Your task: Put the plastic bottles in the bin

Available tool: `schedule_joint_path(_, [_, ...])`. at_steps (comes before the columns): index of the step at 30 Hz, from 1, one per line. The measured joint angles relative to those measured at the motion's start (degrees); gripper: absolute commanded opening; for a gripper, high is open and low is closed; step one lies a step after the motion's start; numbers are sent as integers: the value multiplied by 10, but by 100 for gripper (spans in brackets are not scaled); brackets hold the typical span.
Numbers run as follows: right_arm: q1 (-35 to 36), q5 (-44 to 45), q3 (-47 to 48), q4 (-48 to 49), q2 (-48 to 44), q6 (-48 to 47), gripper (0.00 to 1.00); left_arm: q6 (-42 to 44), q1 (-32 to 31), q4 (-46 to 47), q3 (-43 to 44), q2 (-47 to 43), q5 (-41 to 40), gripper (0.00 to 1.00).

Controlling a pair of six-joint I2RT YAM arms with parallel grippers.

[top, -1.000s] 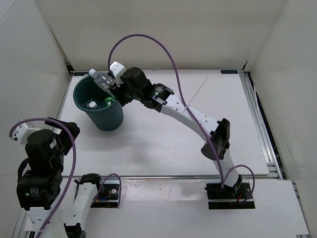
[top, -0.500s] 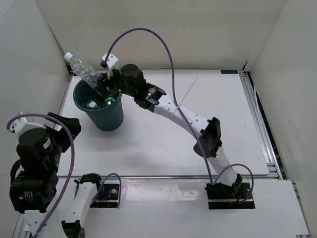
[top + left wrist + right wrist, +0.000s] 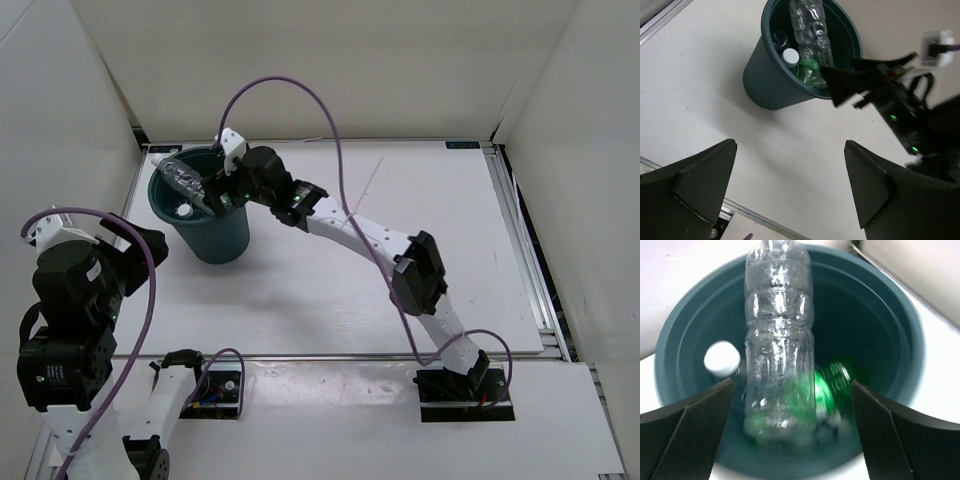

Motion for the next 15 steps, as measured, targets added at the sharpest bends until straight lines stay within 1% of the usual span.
schedule_joint_path(3, [1, 53, -55, -48, -77, 30, 100, -9, 0, 9, -22, -12, -16, 100])
schedule_joint_path(6, [0, 94, -136, -104, -206, 93, 100, -37, 0, 12, -87, -42, -28, 100])
schedule_joint_path(9, [-9, 113, -143, -177, -301, 150, 100, -70, 0, 6, -168, -65, -33, 100])
schedule_joint_path(12, [-37, 95, -122, -259, -362, 180, 100, -96, 0, 8, -227, -76, -42, 100])
schedule_joint_path(15, [-88, 38, -110, -341, -387, 189, 100, -103, 0, 31, -264, -91, -57, 100])
